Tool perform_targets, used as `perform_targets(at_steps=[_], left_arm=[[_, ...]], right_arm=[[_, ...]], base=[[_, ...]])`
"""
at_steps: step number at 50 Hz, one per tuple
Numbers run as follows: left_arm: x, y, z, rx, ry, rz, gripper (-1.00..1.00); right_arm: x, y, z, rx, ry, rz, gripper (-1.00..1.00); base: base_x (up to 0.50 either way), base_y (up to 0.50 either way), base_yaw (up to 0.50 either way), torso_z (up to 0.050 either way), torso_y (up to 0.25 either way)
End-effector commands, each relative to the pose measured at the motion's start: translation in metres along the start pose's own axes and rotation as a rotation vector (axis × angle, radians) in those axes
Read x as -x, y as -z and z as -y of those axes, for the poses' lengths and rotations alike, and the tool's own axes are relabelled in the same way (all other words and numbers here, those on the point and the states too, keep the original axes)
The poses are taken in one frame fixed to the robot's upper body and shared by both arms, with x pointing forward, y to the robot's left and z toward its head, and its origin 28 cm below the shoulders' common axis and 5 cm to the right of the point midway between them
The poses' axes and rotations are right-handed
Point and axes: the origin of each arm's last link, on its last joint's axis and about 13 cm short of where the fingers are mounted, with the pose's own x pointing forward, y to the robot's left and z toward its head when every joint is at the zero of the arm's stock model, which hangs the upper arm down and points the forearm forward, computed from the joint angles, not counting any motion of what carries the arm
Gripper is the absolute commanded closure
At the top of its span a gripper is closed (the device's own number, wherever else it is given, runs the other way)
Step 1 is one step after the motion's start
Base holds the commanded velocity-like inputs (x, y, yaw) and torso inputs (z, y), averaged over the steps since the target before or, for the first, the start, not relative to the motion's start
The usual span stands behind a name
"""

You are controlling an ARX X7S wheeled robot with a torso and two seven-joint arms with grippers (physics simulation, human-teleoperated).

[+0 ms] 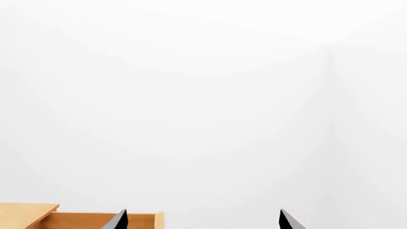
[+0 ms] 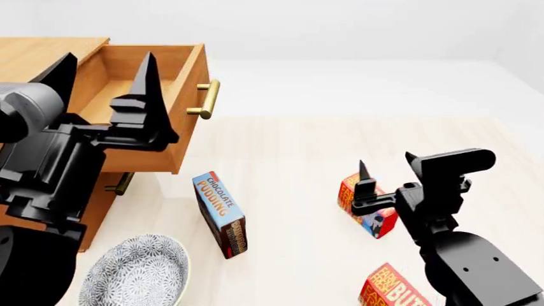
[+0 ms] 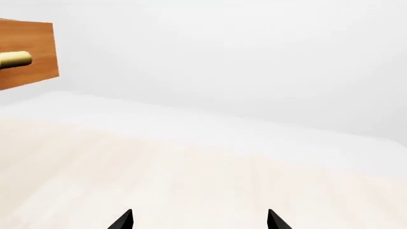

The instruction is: Put the butter at the front in the top drawer of the cabinet and close it.

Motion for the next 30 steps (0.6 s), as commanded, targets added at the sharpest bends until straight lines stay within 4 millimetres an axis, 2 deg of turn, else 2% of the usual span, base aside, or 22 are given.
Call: perform_targets(at_steps=[1,12,30], left_arm=[[0.003,-0.001,0.001,0.012,0.003,0.001,-1.00],[0.003,0.000,0.000,0.018,-0.001,-0.003,-1.00],[0.005,0.002,0.001,0.023,0.000,-0.009,-1.00]], right_arm=[[-0.012,-0.001,0.022,-0.012,-0.058,-0.047,-1.00],[-0.026,0.004,0.036,0.076,-0.097,-0.085,-1.00],[-0.037,0.021,0.049,0.172,-0.101,-0.195,-1.00]], base=[[0.00,0.00,0.00,0.000,0.000],[0.00,0.00,0.00,0.000,0.000],[0.00,0.00,0.00,0.000,0.000]])
